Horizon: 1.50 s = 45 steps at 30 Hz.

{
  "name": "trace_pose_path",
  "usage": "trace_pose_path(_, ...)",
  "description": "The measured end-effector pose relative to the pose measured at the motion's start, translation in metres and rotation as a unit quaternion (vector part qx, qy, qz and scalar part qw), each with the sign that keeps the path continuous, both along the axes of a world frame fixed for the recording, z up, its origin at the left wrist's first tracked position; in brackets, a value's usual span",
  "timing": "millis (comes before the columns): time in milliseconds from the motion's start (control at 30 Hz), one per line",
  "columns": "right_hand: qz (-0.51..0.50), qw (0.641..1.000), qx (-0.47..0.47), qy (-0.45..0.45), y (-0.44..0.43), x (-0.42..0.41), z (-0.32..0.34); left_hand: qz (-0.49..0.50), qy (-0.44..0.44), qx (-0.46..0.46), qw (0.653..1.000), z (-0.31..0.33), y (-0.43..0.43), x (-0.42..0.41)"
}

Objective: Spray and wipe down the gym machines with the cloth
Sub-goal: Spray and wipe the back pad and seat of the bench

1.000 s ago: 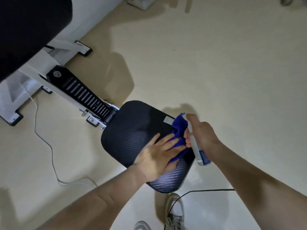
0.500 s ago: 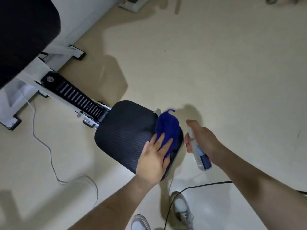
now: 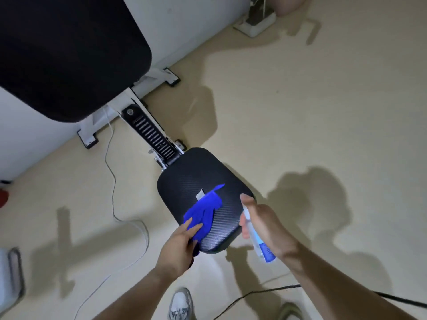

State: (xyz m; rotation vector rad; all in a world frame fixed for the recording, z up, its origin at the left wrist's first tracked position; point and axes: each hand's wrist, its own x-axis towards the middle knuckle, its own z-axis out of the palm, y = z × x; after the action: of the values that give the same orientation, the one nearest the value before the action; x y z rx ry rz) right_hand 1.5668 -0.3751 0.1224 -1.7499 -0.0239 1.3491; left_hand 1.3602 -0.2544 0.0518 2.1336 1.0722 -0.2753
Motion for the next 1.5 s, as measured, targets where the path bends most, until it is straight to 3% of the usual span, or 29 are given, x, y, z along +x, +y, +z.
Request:
trace_pose_path(133, -0.034, 0.999, 0.023, 0.011, 0.020, 0.020, 0.019, -0.006, 0.073, 0.052, 0.996, 0.012, -0.005, 0.033)
trace_pose_path(233, -0.040, 0.999, 0.032, -0.007, 0.045, 0.029, 0.032, -0.015, 0.123, 0.012, 0.992, 0.023, -0.007, 0.048)
trace_pose_path(300, -0.048, 0.998, 0.045, -0.007, 0.065, 0.037, 0.039, 0.003, 0.105, -0.017, 0.994, 0.031, 0.003, 0.060)
trace_pose_path(433, -0.061, 0.997, 0.033, -0.023, 0.119, 0.057, 0.029, 0.050, 0.044, 0.010, 0.998, 0.030, 0.050, 0.098)
trace_pose_path(633, -0.050, 0.999, -0.015, -0.008, 0.193, 0.070, -0.027, 0.013, 0.070, 0.074, 0.995, -0.018, 0.135, 0.150)
trace_pose_path(767, 0.025, 0.998, -0.052, -0.031, 0.236, 0.084, -0.055, -0.022, 0.080, 0.117, 0.990, -0.047, 0.174, 0.170)
trace_pose_path(967, 0.098, 0.989, -0.099, -0.047, 0.274, 0.110, -0.072, 0.050, 0.083, 0.022, 0.995, -0.050, 0.213, 0.200)
trace_pose_path(1133, 0.103, 0.991, -0.081, 0.005, 0.286, 0.137, -0.045, 0.217, -0.002, -0.109, 0.970, -0.031, 0.227, 0.207)
trace_pose_path(1267, 0.053, 0.998, -0.043, 0.014, 0.303, 0.175, -0.008, 0.323, -0.110, -0.176, 0.923, 0.010, 0.229, 0.238)
trace_pose_path(1433, 0.040, 0.998, 0.046, -0.006, 0.318, 0.241, 0.064, 0.351, -0.243, -0.212, 0.879, 0.097, 0.234, 0.310)
trace_pose_path(1500, 0.044, 0.997, 0.069, -0.014, 0.323, 0.257, 0.087, 0.335, -0.280, -0.188, 0.880, 0.124, 0.239, 0.327)
